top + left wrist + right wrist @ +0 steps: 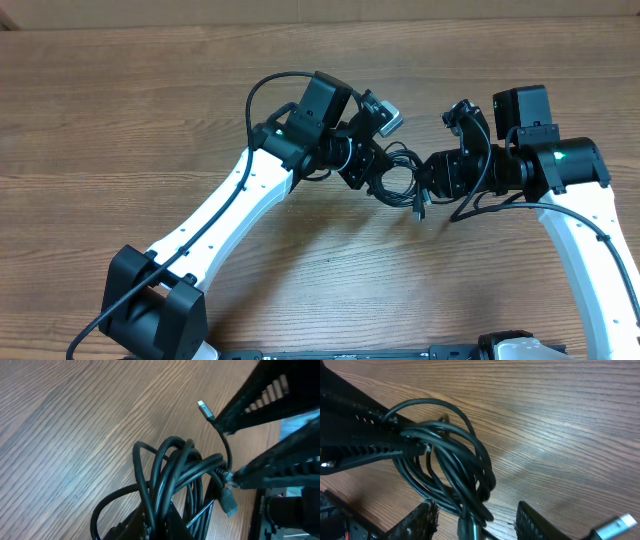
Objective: Untangle cables
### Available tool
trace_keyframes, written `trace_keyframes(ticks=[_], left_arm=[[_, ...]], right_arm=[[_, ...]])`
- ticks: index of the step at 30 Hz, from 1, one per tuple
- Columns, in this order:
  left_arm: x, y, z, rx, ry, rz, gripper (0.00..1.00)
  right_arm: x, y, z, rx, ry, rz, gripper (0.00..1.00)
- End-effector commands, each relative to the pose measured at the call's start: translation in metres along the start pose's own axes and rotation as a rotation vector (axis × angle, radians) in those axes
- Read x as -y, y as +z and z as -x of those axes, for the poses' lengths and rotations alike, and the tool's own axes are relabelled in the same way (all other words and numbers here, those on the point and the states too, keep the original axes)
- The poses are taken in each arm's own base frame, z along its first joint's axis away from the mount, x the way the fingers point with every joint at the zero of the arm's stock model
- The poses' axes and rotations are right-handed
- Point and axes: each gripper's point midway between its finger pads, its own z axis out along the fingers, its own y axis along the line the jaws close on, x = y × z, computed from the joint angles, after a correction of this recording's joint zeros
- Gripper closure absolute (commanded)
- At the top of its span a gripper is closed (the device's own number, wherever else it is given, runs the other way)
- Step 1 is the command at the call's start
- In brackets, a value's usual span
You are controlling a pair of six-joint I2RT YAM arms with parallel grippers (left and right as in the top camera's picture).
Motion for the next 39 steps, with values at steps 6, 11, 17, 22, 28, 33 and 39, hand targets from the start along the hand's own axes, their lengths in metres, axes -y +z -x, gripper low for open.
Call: trace_keyframes(ticks=[6, 11, 17, 22, 28, 33, 39], left_arm=[[0.028, -0.017, 0.025, 0.089, 0.084, -0.112, 0.96], [0.028, -0.017, 0.025, 0.088, 0.084, -0.111, 0.96], [0.027, -0.017, 0.025, 0.088, 0.084, -0.107, 0.96], [0.02, -0.017, 0.025, 0.085, 0.08, -0.068, 0.96], [0.002, -0.024, 0.025, 0.094, 0.054, -0.024, 0.96], [-0.019, -0.037, 0.026, 0.113, 0.019, 0.015, 0.96], [-0.037, -0.047, 0.016, 0.095, -0.042, 0.041, 0.96]], right_arm=[[-0.003, 0.001, -0.001, -0.001, -0.02, 0.014, 0.51], [-0.003, 0.001, 0.0, 0.002, -0.021, 0.014, 0.7], [-0.003, 0.001, 0.0, 0.002, -0.021, 0.014, 0.89], [-0.001, 0.001, 0.0, 0.001, -0.02, 0.003, 0.96], [0.013, 0.001, -0.006, -0.023, 0.017, -0.078, 0.96], [0.043, -0.003, -0.011, -0.023, 0.168, -0.252, 0.96], [0.091, -0.022, -0.02, 0.053, 0.517, -0.56, 0.96]])
